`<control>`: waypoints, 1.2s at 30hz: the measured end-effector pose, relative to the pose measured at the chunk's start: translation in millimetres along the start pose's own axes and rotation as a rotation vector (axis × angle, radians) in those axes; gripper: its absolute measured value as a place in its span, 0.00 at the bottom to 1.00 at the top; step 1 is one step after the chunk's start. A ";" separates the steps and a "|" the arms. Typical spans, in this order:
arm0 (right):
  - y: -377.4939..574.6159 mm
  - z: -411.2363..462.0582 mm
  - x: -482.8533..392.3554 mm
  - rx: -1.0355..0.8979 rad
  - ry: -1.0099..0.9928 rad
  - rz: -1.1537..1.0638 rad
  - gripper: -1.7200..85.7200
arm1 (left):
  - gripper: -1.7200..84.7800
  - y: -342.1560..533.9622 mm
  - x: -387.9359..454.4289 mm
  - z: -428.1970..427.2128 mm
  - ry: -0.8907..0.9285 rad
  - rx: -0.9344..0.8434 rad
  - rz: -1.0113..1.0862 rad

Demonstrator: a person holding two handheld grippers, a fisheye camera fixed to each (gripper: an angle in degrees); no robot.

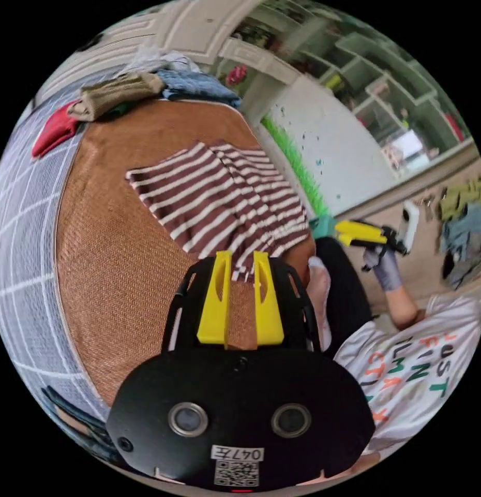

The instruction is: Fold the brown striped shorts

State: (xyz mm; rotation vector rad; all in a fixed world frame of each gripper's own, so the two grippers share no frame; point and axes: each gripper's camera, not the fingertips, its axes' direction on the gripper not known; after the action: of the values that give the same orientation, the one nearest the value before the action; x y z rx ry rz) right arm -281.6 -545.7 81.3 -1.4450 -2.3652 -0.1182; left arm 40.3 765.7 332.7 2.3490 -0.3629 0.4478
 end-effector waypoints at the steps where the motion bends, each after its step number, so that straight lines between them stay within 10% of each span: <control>1: -8.1 2.2 -8.1 0.006 -0.012 -0.033 0.07 | 0.09 0.6 -12.5 -3.8 0.039 0.042 -0.040; 9: -68.9 118.3 -167.3 -0.133 0.051 -0.420 0.06 | 0.08 73.2 -142.2 70.9 0.237 0.308 -0.354; 24: -77.0 225.8 -189.0 -0.273 0.216 -0.415 0.02 | 0.11 118.6 -138.2 187.2 0.326 0.346 -0.553; 36: -59.5 139.0 -85.4 -0.027 -0.582 -0.005 0.01 | 0.05 150.7 -108.0 288.0 0.596 0.358 -0.631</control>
State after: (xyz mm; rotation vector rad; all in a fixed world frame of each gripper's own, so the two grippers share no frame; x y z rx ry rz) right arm -335.4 -610.1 -70.8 -1.6572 -2.8212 0.3133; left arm -51.7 473.8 178.8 2.3509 0.7678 0.9032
